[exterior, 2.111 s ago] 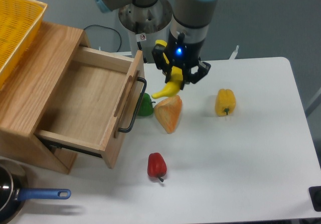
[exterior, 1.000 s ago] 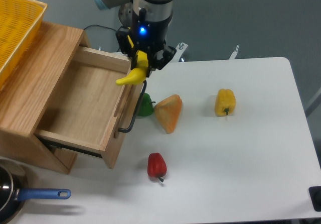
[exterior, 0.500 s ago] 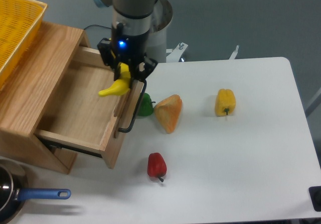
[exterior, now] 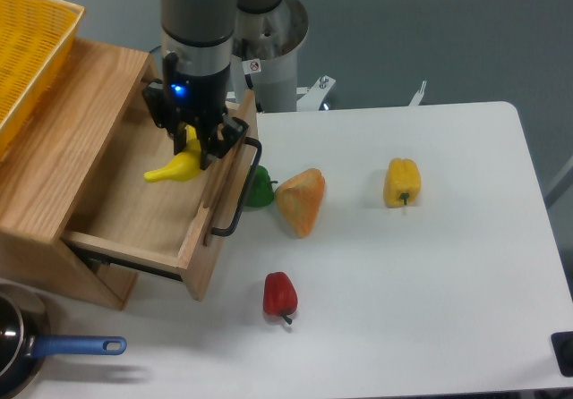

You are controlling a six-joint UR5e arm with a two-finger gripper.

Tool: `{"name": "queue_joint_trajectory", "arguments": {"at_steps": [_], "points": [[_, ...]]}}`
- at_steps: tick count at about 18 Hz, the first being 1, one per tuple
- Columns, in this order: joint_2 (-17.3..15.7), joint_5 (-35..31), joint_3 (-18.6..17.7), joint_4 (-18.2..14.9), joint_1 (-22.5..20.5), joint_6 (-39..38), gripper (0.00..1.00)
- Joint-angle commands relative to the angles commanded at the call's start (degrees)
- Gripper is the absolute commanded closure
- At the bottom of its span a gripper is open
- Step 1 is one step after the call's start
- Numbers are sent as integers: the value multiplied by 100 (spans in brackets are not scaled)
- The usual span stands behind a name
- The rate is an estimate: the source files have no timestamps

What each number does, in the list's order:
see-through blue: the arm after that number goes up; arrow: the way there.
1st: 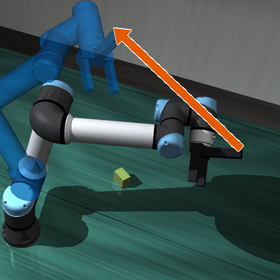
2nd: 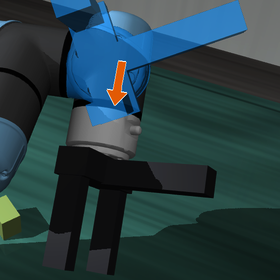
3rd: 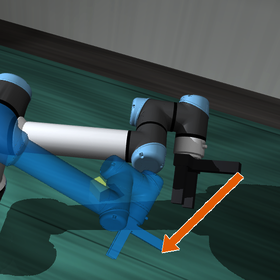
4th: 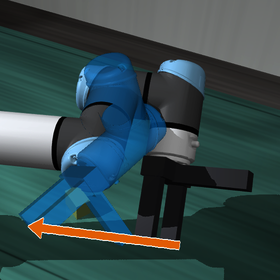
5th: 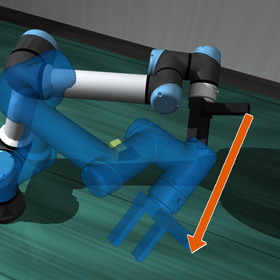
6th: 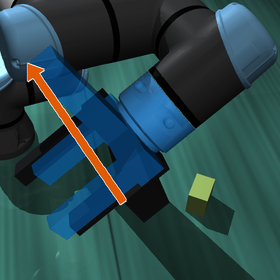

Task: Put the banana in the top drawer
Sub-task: 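Carry the banana over the open wooden drawer, then lower the banana down into the drawer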

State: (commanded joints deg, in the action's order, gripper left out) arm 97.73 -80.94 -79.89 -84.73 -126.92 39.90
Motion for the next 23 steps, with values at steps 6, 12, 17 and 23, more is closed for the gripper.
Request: {"name": "queue_joint_trajectory", "arguments": {"at_steps": [6,12,17,23], "points": [[44,-88,-105,-9,106,-9,62],[53,-97,-211,-9,150,-9,62],[88,-97,-220,0,176,0,61],[167,-124,-211,246,229,-88,60]]}}
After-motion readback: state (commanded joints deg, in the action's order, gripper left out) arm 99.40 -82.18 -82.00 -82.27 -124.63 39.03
